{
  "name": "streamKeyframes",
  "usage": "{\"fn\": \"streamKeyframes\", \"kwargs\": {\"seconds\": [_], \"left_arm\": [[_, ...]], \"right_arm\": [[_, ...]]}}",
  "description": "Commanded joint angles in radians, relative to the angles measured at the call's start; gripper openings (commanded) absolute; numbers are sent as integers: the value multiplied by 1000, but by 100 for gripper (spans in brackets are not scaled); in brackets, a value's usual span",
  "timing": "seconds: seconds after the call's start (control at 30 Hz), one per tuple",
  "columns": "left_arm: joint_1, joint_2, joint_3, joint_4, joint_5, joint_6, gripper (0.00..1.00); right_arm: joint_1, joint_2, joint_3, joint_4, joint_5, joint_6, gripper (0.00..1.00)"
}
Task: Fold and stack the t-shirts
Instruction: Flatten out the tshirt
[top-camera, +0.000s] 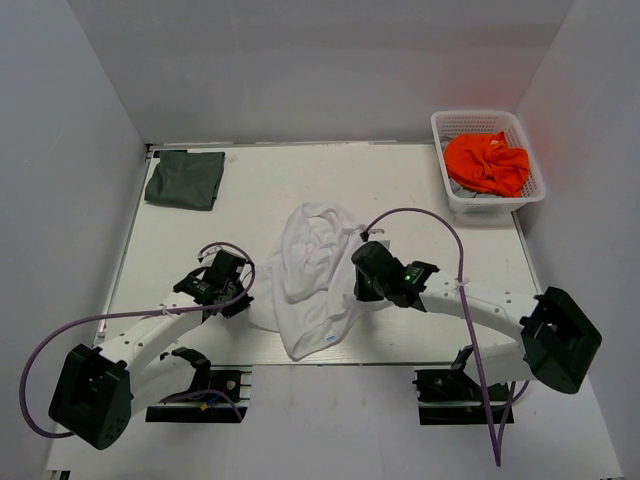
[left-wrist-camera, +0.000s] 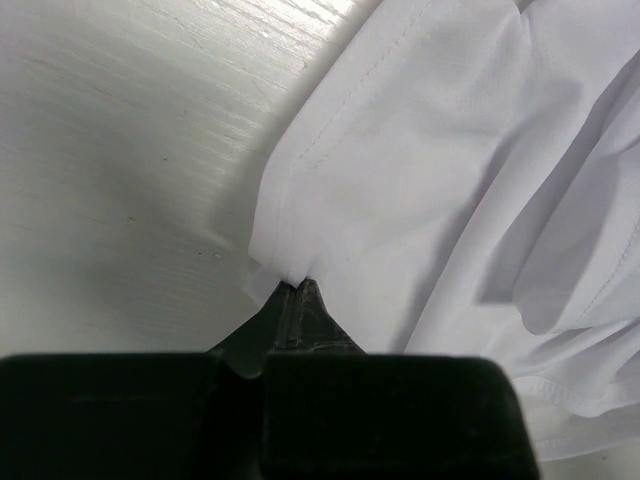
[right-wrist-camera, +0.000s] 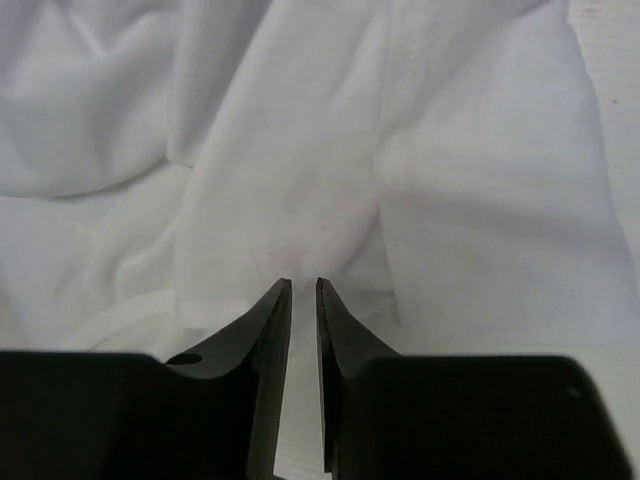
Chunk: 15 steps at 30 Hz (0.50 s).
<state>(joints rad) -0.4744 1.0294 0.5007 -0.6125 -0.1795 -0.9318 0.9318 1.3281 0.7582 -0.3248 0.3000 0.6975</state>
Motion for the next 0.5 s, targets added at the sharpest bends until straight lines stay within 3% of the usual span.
{"fn": "streamKeyframes", "kwargs": {"seconds": [0.0, 0.1, 0.13, 0.23, 0.3, 0.37, 0.43, 0.47], "left_arm": [[-3, -19, 33, -4, -6, 19, 0], [-3, -19, 33, 5, 3, 19, 0], [-3, -28, 33, 5, 3, 19, 0], [-3, -28, 24, 5, 3, 19, 0], [-3, -37, 15, 5, 15, 28, 0], [-3, -37, 6, 14, 25, 28, 0], [-3, -37, 6, 14, 25, 28, 0], [-3, -37, 6, 14, 25, 28, 0]], "right_arm": [[12, -35, 16, 38, -27, -33, 24], [18, 0, 33, 56, -73, -47, 44], [24, 11, 39, 55, -79, -50, 58], [35, 84, 75, 30, -70, -24, 71], [38, 117, 79, 32, -68, -7, 73], [42, 152, 82, 39, -64, 3, 58], [41, 161, 84, 38, -23, 45, 30], [39, 152, 84, 26, -15, 65, 5]]}}
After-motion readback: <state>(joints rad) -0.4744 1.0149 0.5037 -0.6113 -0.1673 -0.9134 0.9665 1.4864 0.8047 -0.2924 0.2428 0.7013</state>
